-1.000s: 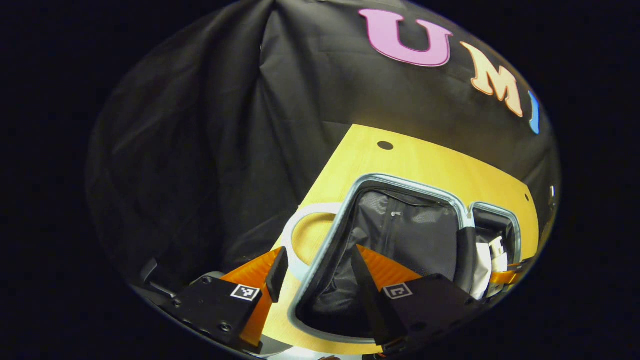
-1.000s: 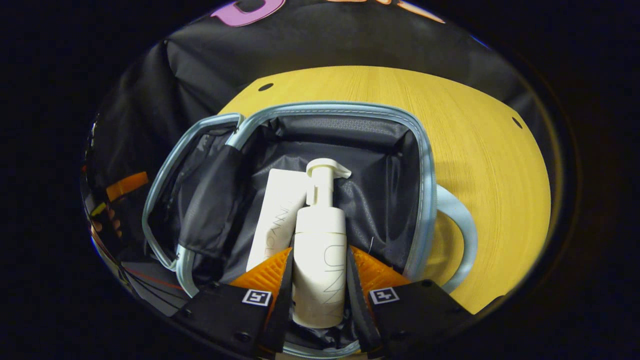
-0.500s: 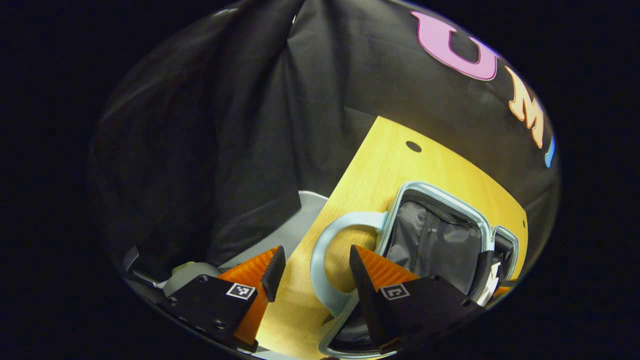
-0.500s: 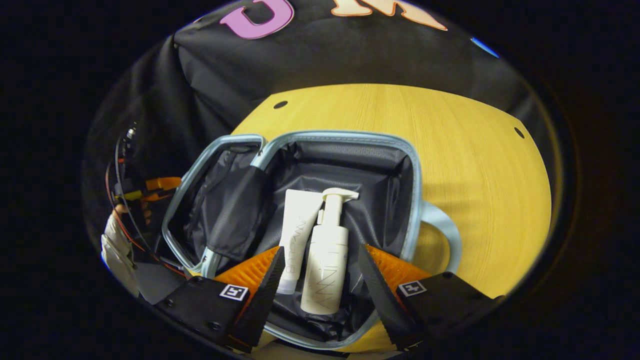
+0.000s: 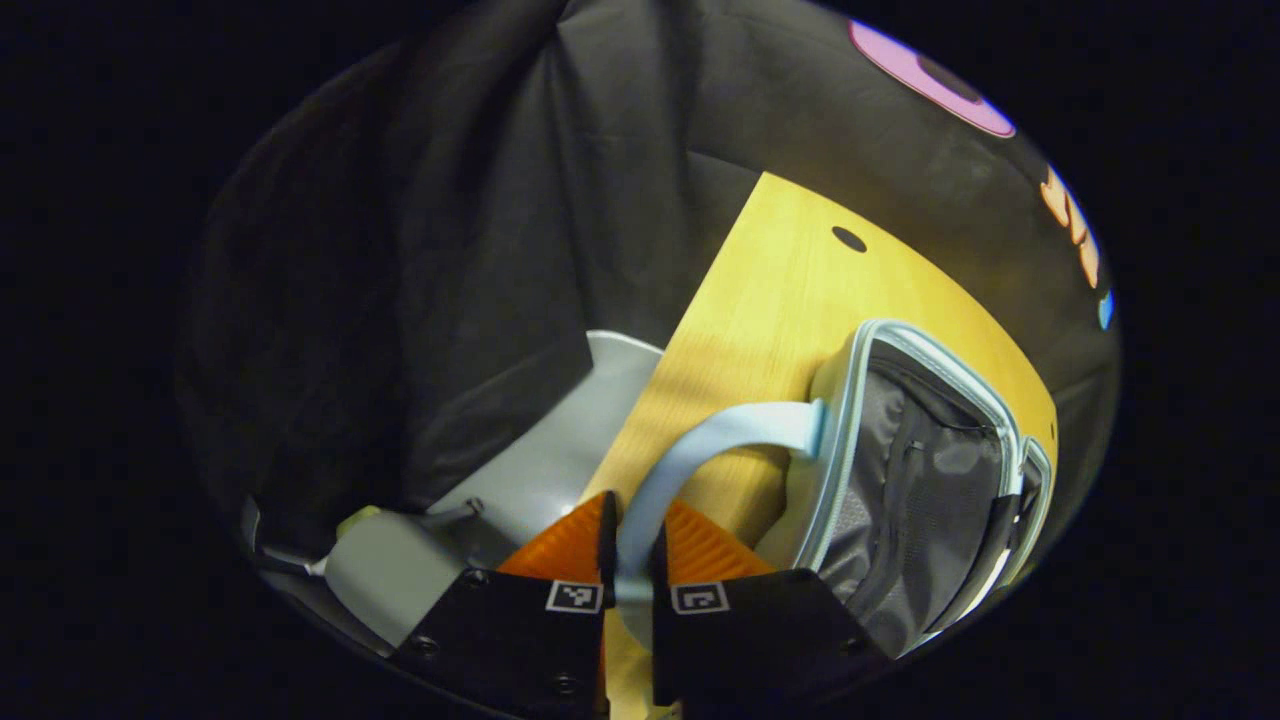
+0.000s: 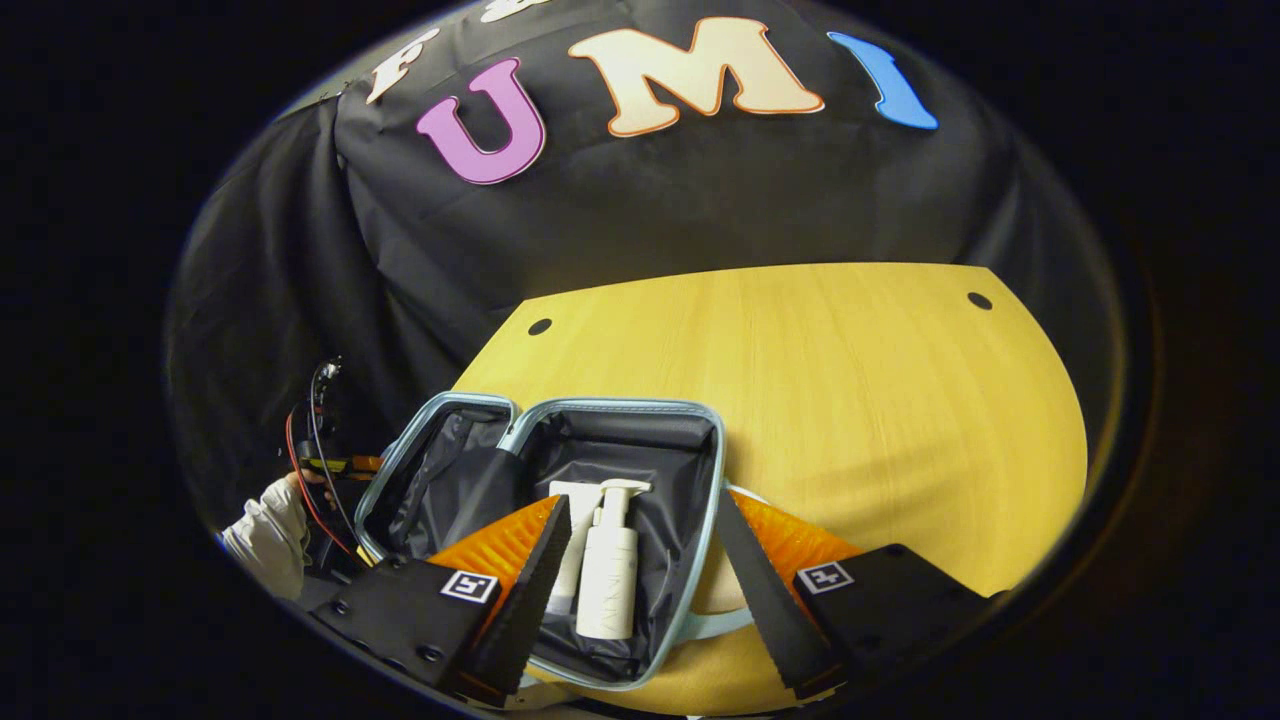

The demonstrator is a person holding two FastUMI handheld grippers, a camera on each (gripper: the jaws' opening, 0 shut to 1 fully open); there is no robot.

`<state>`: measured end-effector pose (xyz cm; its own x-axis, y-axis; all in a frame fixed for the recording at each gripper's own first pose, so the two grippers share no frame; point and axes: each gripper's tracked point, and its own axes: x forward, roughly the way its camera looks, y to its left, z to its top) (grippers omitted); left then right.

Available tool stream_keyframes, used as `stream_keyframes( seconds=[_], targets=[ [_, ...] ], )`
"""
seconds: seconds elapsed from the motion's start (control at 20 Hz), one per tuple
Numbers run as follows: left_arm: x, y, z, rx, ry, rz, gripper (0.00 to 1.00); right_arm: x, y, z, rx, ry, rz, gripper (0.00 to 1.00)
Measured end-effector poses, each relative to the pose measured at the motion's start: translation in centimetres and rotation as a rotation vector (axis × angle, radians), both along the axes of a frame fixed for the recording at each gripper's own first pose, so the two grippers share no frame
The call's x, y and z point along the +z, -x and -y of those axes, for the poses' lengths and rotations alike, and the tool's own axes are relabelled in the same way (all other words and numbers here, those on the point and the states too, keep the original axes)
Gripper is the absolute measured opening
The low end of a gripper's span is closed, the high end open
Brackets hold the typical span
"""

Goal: First open the suitcase, pack the skin care products into it, and then close the suitcase.

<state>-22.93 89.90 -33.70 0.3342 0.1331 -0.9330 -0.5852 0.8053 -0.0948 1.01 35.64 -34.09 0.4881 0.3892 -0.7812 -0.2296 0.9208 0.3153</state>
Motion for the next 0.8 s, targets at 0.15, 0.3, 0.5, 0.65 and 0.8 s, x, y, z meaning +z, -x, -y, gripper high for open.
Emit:
stream_keyframes(
  seconds=[0.15,0.3,0.5,0.65,0.8],
  targets=[
    [2.9,-0.9,0.6,-0.028,-0.05,0.059,0.02,0.9,-0.3,0.5,0.001,-0.007,0.042,0.93],
    [6.9,-1.4,0.7,-0.022,-0.108,0.113,0.01,3.2,-1.0,0.4,0.016,-0.048,0.118,0.93],
    [14.5,-2.7,2.9,0.011,-0.121,0.27,0.0,5.8,-1.9,1.4,0.038,-0.074,0.216,0.93],
    [20.4,-4.6,6.5,-0.027,-0.129,0.38,0.0,7.8,-2.1,3.0,0.049,-0.101,0.283,0.93],
    [24.4,-6.8,10.4,-0.052,-0.132,0.466,0.02,10.2,-2.5,4.8,0.039,-0.119,0.355,0.93]
  ],
)
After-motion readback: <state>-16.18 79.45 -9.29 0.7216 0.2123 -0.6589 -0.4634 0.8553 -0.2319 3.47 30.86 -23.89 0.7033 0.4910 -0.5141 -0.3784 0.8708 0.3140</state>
